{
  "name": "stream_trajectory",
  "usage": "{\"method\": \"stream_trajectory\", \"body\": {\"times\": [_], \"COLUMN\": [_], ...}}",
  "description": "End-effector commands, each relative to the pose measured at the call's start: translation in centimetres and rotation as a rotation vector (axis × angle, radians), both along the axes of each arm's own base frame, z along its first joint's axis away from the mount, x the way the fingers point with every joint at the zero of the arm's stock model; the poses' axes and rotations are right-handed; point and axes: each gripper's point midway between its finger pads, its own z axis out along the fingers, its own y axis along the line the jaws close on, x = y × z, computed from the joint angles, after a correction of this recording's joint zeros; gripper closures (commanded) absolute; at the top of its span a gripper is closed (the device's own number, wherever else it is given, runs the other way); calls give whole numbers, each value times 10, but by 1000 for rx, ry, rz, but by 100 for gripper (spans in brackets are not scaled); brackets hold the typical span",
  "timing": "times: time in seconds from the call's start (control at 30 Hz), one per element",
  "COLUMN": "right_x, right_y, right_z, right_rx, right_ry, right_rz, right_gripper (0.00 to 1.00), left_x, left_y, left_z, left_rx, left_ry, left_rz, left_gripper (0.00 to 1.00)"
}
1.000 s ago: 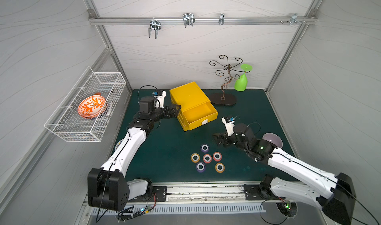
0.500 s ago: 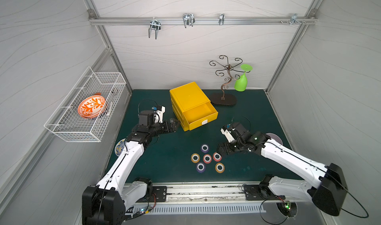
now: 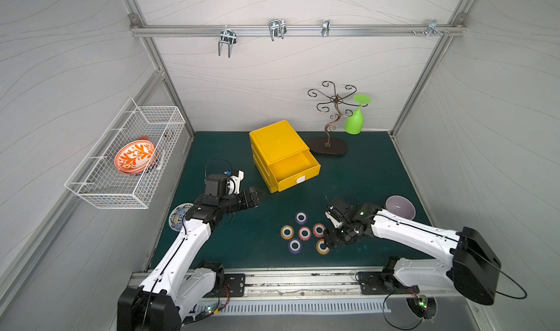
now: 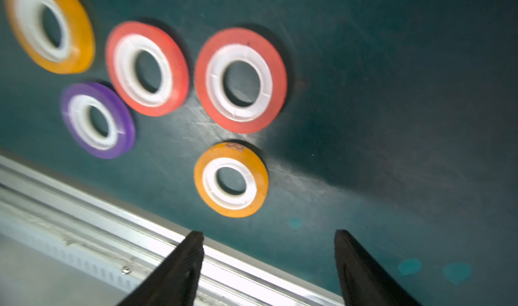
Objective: Place the transparent tape into the drawer according to color
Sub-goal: Pick up the tape at the center of the board.
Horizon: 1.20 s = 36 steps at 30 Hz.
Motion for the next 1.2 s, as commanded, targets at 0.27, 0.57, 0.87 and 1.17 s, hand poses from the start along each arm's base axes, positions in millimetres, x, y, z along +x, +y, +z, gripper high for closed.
{"method": "stream_trajectory", "body": {"times": [0.27,0.57,0.87,1.17], "right_x": [1,11,7,1], "right_y": [2,8,14,14], "right_z": [-15,-23,-31,-37], "right_rx": [-87,-106,-120,-155], "right_ry": [-53,-117,-104,-96], "right_rz": [-9,-34,-9,19], "right_gripper": [36,47,51,53], "left_x": [-2,-4,-4,-4], "left_y": [7,12,13,13], "left_z": [-7,-16,-17,-19], "left_rx": [47,70,80,85], "left_ry": [17,36,44,49], "left_rz": [78,112,115,113], "left_gripper": [9,9,9,9]}}
